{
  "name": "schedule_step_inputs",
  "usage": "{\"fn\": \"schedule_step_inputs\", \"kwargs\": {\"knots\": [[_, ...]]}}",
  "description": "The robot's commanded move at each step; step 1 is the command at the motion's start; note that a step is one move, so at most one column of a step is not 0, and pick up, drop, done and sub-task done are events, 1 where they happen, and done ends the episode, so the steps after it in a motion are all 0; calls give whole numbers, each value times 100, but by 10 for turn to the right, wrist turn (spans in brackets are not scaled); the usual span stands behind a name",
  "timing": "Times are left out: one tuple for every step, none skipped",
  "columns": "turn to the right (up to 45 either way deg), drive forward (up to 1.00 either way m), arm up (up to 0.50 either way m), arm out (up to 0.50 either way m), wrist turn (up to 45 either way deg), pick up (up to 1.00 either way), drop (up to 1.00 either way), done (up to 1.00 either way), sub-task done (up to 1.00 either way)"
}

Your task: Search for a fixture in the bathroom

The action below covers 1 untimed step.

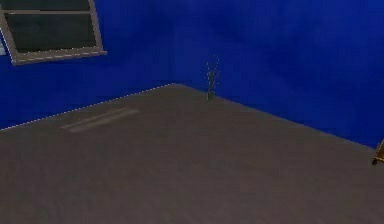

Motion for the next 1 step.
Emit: {"fn": "schedule_step_inputs", "kwargs": {"knots": [[-420, 0, 0, 0, 0, 0, 0, 0, 0]]}}
